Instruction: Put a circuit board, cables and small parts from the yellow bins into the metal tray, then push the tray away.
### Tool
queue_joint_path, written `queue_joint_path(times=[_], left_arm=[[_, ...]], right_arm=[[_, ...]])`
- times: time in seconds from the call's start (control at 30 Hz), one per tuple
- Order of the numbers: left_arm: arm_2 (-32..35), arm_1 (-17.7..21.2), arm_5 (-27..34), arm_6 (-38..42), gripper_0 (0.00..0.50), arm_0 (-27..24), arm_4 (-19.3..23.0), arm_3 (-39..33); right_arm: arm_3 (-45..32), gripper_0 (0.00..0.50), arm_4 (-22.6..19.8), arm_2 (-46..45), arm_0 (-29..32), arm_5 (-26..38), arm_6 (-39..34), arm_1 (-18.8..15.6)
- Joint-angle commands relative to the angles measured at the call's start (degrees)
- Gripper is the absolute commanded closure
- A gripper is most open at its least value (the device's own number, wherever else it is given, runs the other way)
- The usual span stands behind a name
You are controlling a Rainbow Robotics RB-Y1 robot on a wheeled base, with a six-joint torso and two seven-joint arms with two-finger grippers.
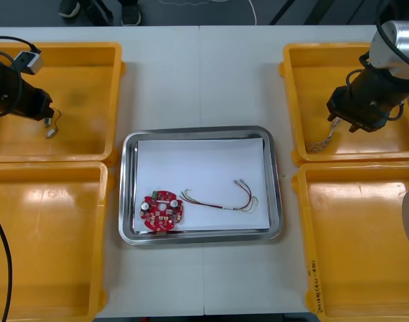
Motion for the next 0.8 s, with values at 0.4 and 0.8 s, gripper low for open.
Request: queue_joint_path(times=[0.4,0.8], left_arm=[[-0.20,-0.30,5.18,21.84,0.000,-6.06,-2.42,1.26],[-1.60,-0.12,-0.62,21.23,0.000,-9.84,-2.69,11.37]], right_arm=[[3.20,0.000,-3.60,3.61,-2.57,-3.45,-0.81,0.72],[5.40,0.000,-5.71,3.88,-2.57,-5.47,-0.99,0.81]])
